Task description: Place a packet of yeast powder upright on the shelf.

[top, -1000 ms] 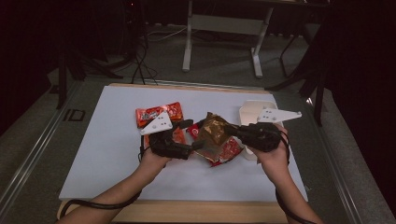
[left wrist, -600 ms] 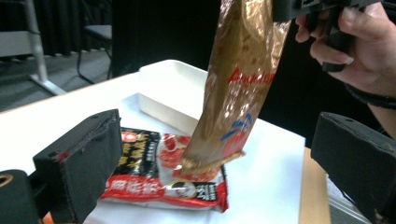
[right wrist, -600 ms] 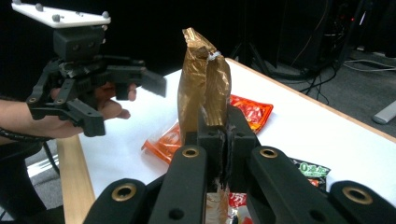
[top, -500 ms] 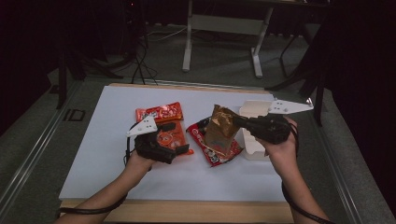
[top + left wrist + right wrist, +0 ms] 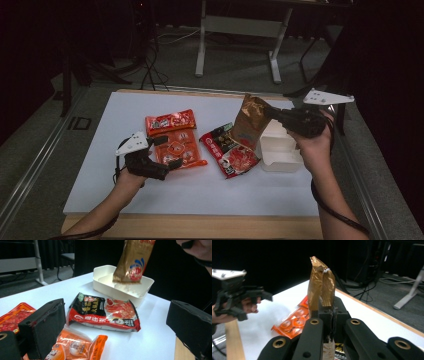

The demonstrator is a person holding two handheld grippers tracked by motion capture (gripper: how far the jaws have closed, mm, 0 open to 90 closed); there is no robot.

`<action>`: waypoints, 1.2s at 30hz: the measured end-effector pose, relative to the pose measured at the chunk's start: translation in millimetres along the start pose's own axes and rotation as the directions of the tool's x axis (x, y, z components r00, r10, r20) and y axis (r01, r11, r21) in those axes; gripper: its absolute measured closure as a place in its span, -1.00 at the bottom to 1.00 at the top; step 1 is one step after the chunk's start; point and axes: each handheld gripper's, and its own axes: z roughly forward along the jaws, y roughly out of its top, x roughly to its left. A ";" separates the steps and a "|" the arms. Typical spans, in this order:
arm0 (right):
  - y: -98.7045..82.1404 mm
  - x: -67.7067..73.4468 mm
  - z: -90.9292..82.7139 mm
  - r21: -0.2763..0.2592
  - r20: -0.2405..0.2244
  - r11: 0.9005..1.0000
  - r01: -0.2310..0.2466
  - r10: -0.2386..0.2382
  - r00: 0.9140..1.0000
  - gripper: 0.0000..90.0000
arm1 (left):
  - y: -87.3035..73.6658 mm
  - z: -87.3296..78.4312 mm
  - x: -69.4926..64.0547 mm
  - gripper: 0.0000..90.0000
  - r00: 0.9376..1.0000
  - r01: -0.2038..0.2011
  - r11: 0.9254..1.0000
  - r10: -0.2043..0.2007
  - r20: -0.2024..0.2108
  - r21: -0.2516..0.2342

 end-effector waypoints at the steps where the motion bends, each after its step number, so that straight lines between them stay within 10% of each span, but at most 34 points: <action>1: 1.5 -3.0 -0.6 0.000 0.010 1.000 0.002 -0.002 1.000 0.96 | -1.6 -1.4 1.1 -0.94 1.000 0.001 1.000 -0.001 -0.003 0.004; 36: 22.8 -116.7 -12.6 -0.024 0.226 1.000 0.000 0.005 0.974 0.96 | -37.9 -19.4 18.8 -0.94 0.991 0.050 0.998 -0.052 -0.120 -0.024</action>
